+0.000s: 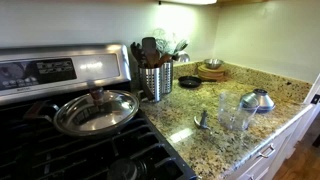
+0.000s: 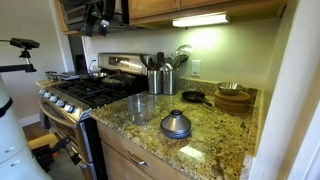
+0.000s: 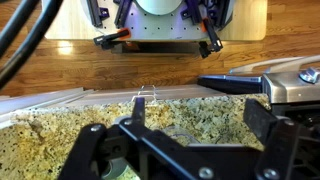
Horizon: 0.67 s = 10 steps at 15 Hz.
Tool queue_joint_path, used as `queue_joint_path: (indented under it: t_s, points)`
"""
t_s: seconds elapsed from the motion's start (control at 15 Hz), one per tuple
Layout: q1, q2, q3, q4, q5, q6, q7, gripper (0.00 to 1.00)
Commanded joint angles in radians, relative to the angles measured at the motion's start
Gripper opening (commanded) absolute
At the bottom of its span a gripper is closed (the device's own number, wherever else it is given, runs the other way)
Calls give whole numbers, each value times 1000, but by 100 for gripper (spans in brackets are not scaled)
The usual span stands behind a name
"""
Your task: Put the blades in the bowl
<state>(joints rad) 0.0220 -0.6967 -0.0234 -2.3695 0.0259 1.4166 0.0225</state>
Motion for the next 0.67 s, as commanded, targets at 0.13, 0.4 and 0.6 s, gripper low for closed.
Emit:
queue_joint_path:
  t_s: [0.13,0.4,0.6]
  points:
    - [-12,1,8,2,4,-2,-6,100]
    - [-10,5,18,1,9,9,6,100]
    - [-2,15,58,-3,18,47,44,100]
